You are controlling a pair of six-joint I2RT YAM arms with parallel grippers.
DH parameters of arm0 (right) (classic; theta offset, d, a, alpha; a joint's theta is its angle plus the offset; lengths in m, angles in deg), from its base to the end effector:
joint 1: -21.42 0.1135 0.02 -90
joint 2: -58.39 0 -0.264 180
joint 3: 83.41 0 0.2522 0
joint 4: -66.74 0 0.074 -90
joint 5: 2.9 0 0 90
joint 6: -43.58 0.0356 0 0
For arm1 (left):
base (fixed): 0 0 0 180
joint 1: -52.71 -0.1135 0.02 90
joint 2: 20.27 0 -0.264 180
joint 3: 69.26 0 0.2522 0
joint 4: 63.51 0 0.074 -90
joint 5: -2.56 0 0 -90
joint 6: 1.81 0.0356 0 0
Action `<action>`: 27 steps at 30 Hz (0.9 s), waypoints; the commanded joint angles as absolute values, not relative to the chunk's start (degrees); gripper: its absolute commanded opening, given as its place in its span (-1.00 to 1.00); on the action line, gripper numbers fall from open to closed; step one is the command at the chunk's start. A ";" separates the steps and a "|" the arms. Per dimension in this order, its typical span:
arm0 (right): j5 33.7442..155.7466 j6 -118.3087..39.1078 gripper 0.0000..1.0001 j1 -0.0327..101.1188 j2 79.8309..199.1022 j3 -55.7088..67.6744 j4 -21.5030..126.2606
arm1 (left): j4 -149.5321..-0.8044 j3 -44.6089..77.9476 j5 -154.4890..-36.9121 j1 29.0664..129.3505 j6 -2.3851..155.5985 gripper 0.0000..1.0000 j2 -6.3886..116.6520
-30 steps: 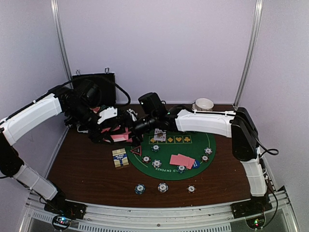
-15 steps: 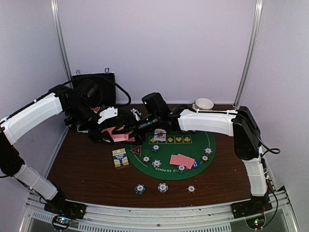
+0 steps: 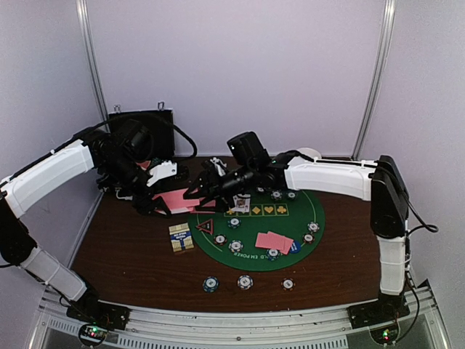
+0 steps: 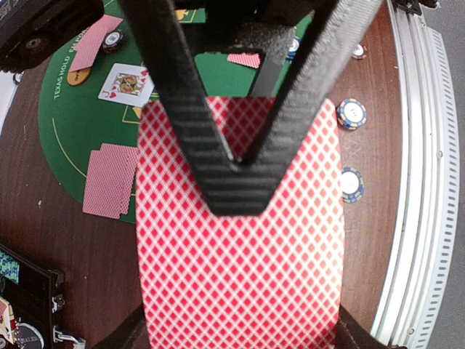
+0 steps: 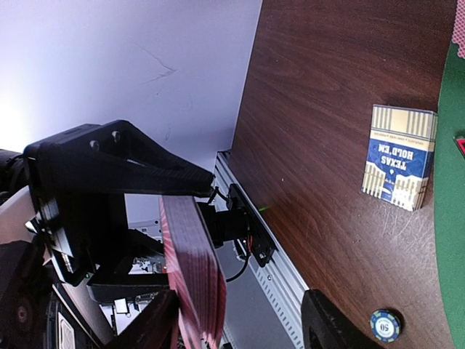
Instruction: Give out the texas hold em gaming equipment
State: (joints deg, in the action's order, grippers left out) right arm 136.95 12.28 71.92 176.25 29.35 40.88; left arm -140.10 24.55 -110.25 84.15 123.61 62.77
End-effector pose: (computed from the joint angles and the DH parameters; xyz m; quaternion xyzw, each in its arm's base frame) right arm 0.2829 0.3859 0.2746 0.1507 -0.8020 -0.5767 0.0401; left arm 0.2313 -0.1576 0.3252 0.5626 0.7771 -0.1861 0.2119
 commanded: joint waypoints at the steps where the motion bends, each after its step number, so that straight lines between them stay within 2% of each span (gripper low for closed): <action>1: 135.36 11.38 0.17 71.25 171.59 28.52 38.77 | -139.16 25.64 -111.52 83.82 123.87 -1.00 62.09; 18: 137.49 15.96 -0.27 72.54 169.44 27.38 43.56 | -139.17 25.74 -111.19 83.82 123.78 -1.00 62.12; 27: 138.54 19.13 -0.41 73.01 171.62 26.95 47.71 | -139.21 25.71 -111.17 83.82 123.76 -1.00 62.07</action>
State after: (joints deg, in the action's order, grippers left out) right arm 137.34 17.55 72.57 171.00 26.73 44.26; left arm -140.19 24.55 -110.23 84.15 123.61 62.77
